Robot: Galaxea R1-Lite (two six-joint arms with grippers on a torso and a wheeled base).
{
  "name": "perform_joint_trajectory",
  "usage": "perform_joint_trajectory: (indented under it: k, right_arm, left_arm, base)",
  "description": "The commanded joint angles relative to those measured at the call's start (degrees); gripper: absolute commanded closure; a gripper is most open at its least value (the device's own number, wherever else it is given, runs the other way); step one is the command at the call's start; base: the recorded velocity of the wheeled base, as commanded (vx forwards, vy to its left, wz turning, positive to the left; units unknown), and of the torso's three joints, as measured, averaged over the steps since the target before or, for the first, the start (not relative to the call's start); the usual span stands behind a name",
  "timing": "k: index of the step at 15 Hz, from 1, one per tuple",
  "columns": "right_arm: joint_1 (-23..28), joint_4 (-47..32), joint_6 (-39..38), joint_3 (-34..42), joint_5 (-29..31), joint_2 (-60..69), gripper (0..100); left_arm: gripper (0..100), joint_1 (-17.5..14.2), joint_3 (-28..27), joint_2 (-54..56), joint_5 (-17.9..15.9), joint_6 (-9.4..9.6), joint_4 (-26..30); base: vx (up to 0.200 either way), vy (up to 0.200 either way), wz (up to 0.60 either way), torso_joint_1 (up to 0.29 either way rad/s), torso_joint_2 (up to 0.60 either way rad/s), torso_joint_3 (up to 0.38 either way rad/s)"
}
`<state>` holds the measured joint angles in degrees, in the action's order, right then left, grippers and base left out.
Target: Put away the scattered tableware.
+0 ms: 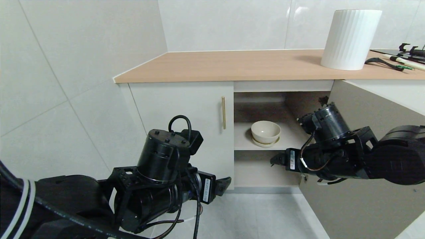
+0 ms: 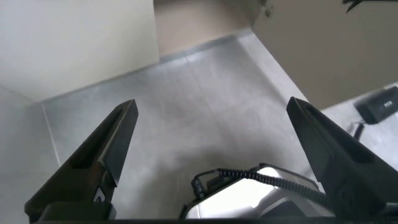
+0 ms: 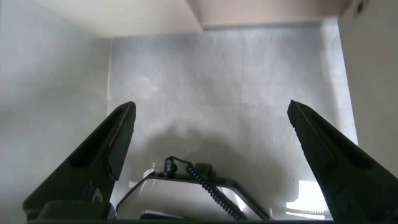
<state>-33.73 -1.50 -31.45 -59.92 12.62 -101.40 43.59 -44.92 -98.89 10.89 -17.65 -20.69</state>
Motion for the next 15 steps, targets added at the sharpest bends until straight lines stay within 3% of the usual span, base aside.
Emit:
perform_joint_trajectory:
  k: [1, 3, 12, 15]
  right_arm:
    - [-0.02, 0.01, -0.01, 0.24, 0.04, -0.11, 0]
    - [-0.02, 0.01, 0.07, 0.33, 0.04, 0.06, 0]
    - [-1.42, -1.23, 3.68, 10.08, -2.42, 12.54, 0]
    - [-1.95, -1.14, 3.50, 12.28, -2.51, 12.54, 0]
  left_arm:
    - [0, 0.00, 0.01, -0.07, 0.01, -0.01, 0.03]
    - [0, 0.00, 0.01, -0.07, 0.01, -0.01, 0.03]
    - [0, -0.70, 0.45, -0.43, 0.10, 0.34, 0.03]
    - [0, -0.70, 0.36, -0.60, 0.54, 0.25, -0.05]
  base:
    - [-0.200, 0.000, 0.00, -0.002, 0.01, -0.002]
    - [-0.200, 0.000, 0.00, 0.007, 0.00, 0.005]
    - [0.000, 0.000, 0.00, 0.000, 0.00, 0.000]
    - [0.000, -0.200, 0.00, 0.002, 0.00, 0.002]
